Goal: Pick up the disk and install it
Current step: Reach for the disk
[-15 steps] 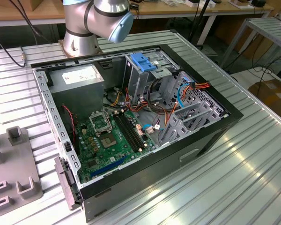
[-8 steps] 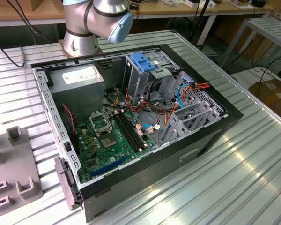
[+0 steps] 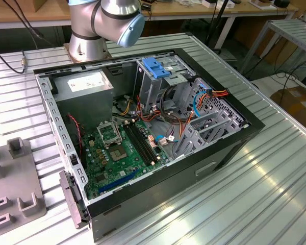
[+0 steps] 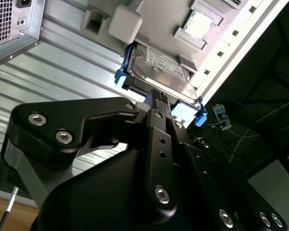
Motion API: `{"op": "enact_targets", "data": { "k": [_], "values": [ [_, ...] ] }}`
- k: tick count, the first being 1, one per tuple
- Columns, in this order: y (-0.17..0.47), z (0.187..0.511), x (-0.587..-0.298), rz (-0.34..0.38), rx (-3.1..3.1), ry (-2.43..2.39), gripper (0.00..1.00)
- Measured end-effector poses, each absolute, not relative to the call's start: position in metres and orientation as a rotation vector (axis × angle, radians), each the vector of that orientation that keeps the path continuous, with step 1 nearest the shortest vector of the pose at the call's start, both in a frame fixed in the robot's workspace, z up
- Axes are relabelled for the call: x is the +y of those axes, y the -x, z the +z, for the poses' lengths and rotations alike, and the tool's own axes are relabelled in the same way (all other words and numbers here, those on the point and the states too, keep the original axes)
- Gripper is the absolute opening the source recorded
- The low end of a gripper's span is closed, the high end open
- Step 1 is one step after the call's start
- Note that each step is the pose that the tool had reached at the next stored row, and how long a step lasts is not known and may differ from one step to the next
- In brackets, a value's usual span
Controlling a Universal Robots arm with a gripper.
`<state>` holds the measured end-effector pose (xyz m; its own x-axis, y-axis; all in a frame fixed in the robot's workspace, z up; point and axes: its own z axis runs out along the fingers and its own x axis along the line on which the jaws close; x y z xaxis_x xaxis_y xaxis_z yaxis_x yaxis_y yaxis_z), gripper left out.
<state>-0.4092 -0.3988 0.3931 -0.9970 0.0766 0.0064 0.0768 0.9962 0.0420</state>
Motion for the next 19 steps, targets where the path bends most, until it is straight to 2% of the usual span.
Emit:
{"op": "enact_targets", "data": {
  "k": [19],
  "values": [
    [0.453, 0.393, -0.389, -0.066, -3.134, 0.12, 0.1]
  ]
}}
